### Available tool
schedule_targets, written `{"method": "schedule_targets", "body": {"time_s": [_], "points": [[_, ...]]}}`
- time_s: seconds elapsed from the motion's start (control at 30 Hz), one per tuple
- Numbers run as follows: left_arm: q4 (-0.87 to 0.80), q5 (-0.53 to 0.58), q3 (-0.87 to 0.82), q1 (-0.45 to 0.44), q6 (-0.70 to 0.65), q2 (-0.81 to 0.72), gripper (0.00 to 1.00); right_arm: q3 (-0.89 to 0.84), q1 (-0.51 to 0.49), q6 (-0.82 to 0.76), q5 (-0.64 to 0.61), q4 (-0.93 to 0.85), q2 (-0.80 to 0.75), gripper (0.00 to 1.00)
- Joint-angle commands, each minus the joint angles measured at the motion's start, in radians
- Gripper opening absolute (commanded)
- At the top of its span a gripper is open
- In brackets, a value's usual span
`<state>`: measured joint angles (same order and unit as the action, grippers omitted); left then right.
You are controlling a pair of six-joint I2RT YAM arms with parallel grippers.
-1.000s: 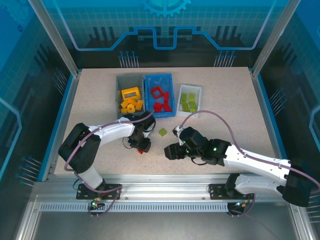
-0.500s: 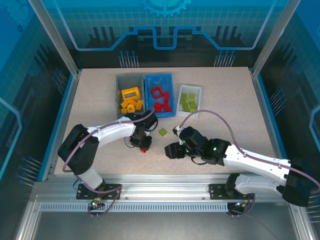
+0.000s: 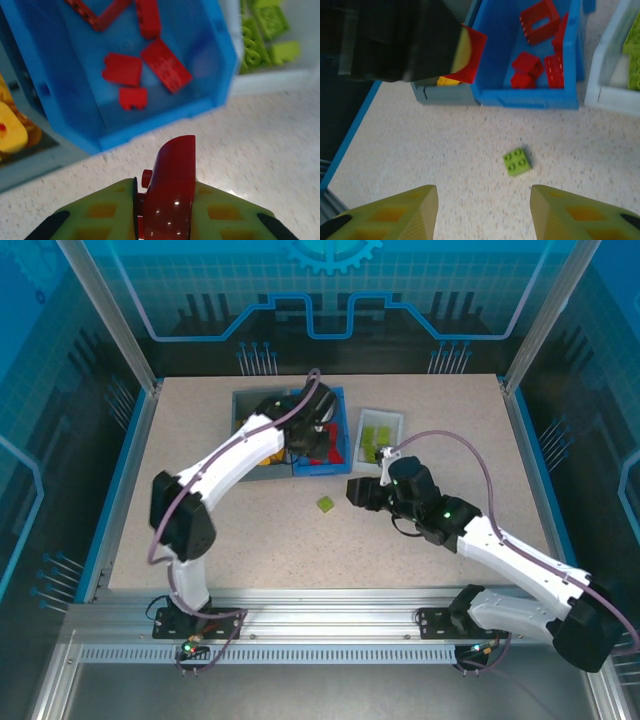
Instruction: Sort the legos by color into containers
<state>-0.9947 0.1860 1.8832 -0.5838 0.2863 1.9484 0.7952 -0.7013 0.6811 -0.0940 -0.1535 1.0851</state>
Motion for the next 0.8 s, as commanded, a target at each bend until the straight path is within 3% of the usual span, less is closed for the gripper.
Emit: {"method": "schedule_targets", "body": {"time_s": [0.0, 0.13, 0.27, 0.53, 0.77], "points": [[-0.100, 0.126, 0.160, 0.031, -0.017, 0.157, 0.24, 0.021, 0.059, 0.015, 0.042, 0.197, 0.045, 0.53], [-0.147, 0.236, 0.353, 0.061, -0.014, 0.317, 0.24, 0.052, 0.102, 0.037, 0.085, 0.220, 0.099, 0.53], [-0.143, 0.268, 0.452, 0.078, -0.009, 0.409, 0.24, 0.050, 0.103, 0.039, 0.088, 0.212, 0.107, 0.53], [-0.129, 0.315, 0.491, 0.082, -0.004, 0.518, 0.25, 0.003, 0.103, 0.058, 0.097, 0.200, 0.084, 0.53], [-0.121, 0.298, 0.491, 0.078, -0.002, 0.535, 0.36, -0.016, 0.103, 0.060, 0.110, 0.180, 0.078, 0.54]]}}
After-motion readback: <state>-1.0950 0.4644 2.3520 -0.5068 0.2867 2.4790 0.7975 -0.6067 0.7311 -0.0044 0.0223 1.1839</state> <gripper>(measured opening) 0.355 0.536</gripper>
